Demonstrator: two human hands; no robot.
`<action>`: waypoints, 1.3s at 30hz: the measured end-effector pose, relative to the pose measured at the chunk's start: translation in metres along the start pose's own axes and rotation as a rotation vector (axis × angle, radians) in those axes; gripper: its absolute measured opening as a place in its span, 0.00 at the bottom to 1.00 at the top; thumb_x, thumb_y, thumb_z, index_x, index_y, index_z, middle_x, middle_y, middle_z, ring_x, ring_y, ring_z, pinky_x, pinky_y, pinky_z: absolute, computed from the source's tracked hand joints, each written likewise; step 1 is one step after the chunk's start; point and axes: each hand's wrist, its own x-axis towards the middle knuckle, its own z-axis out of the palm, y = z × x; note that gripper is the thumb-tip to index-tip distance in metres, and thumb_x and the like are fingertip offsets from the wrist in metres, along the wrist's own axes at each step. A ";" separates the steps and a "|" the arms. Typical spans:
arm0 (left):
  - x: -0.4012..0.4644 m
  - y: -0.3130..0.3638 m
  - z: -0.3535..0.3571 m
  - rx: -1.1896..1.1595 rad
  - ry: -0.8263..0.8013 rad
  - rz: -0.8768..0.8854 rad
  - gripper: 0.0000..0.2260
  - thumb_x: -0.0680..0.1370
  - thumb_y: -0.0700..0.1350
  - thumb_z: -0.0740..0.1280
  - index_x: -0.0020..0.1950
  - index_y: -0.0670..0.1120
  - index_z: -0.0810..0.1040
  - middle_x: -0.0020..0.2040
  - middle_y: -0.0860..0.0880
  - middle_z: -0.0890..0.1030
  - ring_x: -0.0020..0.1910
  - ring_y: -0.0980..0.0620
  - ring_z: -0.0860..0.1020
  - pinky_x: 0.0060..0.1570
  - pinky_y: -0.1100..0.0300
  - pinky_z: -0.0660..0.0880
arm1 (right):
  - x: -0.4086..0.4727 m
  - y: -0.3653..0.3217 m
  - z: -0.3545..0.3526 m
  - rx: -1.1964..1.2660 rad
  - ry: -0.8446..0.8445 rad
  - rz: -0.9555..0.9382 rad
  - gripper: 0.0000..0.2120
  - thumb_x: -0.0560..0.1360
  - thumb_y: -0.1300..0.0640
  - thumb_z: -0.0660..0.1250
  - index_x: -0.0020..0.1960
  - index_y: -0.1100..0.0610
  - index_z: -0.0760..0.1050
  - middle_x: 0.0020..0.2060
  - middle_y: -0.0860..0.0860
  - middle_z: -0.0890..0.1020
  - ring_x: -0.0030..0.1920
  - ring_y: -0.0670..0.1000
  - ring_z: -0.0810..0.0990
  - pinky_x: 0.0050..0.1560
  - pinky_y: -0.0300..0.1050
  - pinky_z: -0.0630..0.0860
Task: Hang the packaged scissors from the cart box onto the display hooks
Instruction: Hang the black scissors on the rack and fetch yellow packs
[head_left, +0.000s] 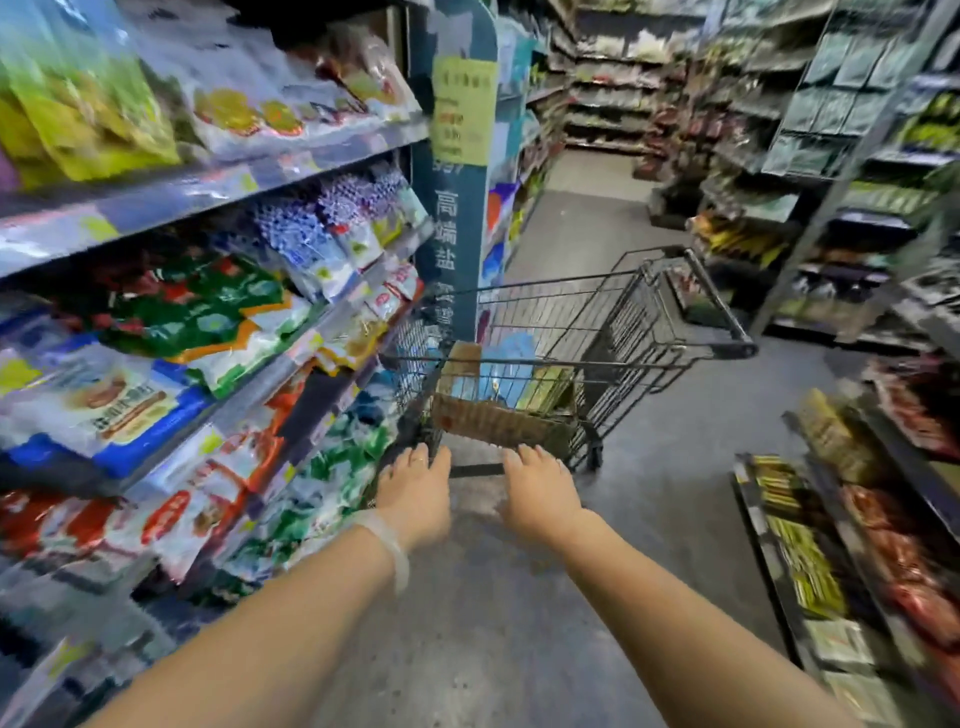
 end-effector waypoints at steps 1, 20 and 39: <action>0.018 0.006 -0.002 0.004 -0.014 0.017 0.31 0.79 0.48 0.61 0.78 0.47 0.48 0.78 0.42 0.50 0.77 0.42 0.49 0.74 0.47 0.54 | 0.014 0.012 -0.001 0.017 -0.005 0.017 0.33 0.76 0.54 0.64 0.75 0.57 0.53 0.74 0.56 0.58 0.75 0.59 0.53 0.74 0.56 0.55; 0.422 0.087 -0.069 0.010 -0.039 0.029 0.35 0.77 0.54 0.66 0.77 0.46 0.51 0.77 0.43 0.53 0.76 0.42 0.52 0.74 0.48 0.56 | 0.394 0.212 -0.070 0.018 -0.034 0.059 0.27 0.75 0.48 0.64 0.69 0.58 0.62 0.65 0.58 0.70 0.67 0.60 0.67 0.65 0.54 0.67; 0.688 0.060 0.062 -0.092 -0.664 0.114 0.25 0.74 0.49 0.68 0.68 0.44 0.65 0.66 0.42 0.71 0.66 0.41 0.69 0.63 0.50 0.69 | 0.592 0.280 0.095 0.449 -0.466 0.698 0.25 0.72 0.49 0.67 0.64 0.57 0.67 0.60 0.58 0.76 0.61 0.59 0.75 0.58 0.49 0.73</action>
